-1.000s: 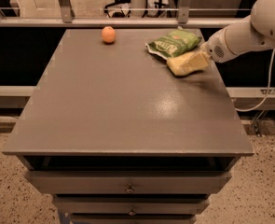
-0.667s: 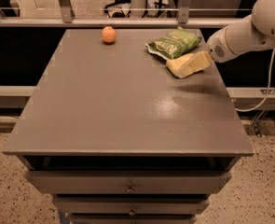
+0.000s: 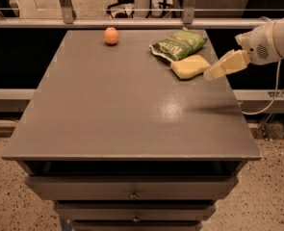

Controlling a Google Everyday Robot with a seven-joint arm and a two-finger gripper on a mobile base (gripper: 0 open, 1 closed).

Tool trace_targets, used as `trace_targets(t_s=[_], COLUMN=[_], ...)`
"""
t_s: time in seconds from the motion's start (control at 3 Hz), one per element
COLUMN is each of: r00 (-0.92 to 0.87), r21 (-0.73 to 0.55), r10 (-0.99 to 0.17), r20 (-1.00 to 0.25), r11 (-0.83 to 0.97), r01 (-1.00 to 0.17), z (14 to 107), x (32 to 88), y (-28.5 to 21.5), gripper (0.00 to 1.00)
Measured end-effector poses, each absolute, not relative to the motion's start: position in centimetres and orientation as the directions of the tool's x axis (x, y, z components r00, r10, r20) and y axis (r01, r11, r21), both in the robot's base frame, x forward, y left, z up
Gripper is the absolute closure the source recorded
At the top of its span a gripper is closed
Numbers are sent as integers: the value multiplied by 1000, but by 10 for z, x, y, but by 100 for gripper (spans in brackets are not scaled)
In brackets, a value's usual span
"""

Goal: Move sponge near green jalapeno chip bag

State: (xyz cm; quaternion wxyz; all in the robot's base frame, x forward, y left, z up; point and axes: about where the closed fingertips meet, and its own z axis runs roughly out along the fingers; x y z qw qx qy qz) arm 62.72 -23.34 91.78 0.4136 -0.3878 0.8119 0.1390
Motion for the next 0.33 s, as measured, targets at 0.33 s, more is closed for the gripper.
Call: trace_targets(t_s=[0.33], r00=[-358], r21=[-85], r10=[-497], r20=[-791], r11=[668], r01=[-739], z=[922], x=[617], y=[-244], gripper=[0])
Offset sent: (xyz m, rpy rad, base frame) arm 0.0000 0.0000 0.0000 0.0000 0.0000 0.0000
